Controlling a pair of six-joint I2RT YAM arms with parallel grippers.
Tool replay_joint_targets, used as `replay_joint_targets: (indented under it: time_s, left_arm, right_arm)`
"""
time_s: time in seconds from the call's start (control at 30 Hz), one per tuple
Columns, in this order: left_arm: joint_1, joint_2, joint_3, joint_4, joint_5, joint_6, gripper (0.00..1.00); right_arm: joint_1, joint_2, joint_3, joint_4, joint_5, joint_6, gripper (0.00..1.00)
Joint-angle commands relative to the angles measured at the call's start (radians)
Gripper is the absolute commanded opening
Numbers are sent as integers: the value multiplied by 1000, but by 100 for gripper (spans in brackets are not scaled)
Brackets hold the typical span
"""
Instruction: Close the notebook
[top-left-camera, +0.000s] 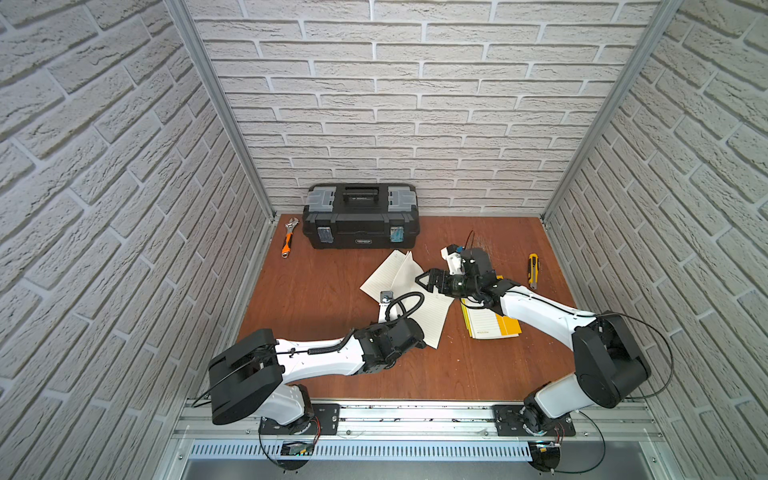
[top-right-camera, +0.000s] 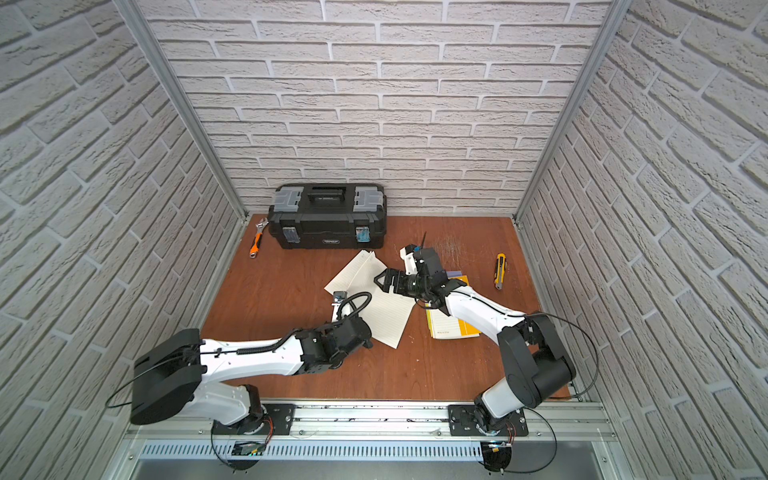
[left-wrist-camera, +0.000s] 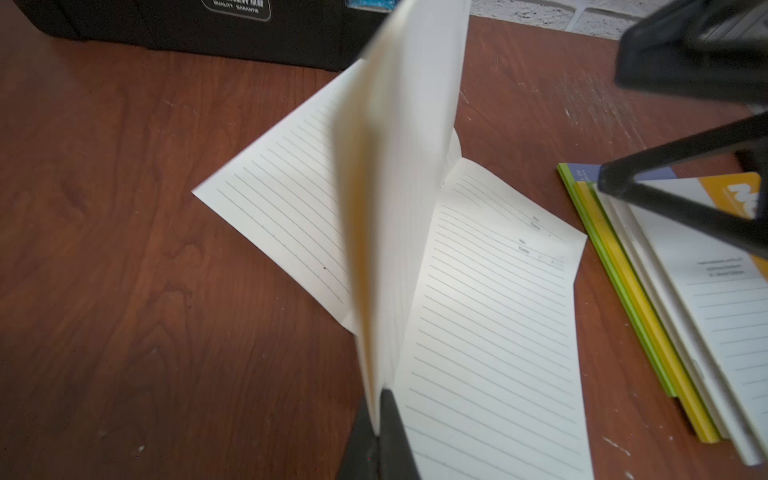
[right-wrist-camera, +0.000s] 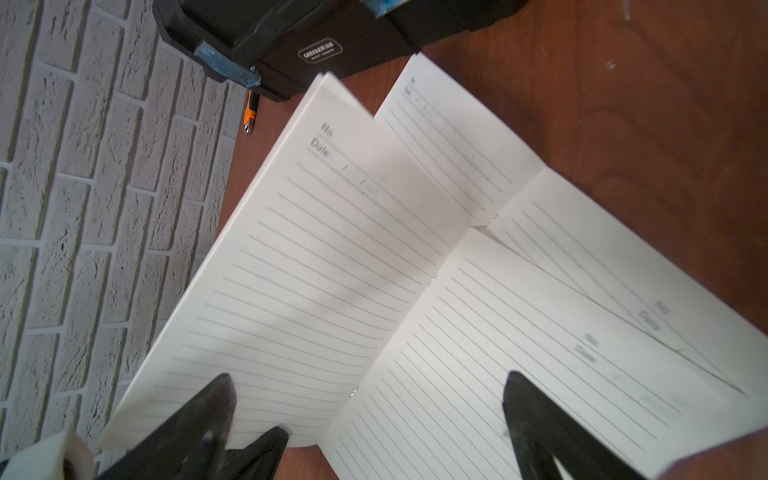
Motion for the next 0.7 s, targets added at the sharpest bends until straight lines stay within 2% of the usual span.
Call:
replay_joint_targets:
  time_s: [0.0,0.13,0.3,0.5,0.67]
  left_arm:
    - [-27,25,17,-120,-157,-14,0]
    - [-65,29,33,-171,-244,-42,0]
    - [-128,110,147,-315,-368,-18,0]
    - [-186,270,253,-410,-422,-13,0]
    - [-235,406,320,-507,-436,-65,0]
  right_arm:
    - [-42,-34,-33,-11,-17,-12,100]
    - [-82,-59,-57,-15,-36,-15,100]
    - [-111,-69,-61,-23,-55,-20,100]
    - [-142,-70,-54,-22,-68,-20,100]
    - [-188,-79,-24,-59,-74,-41,100]
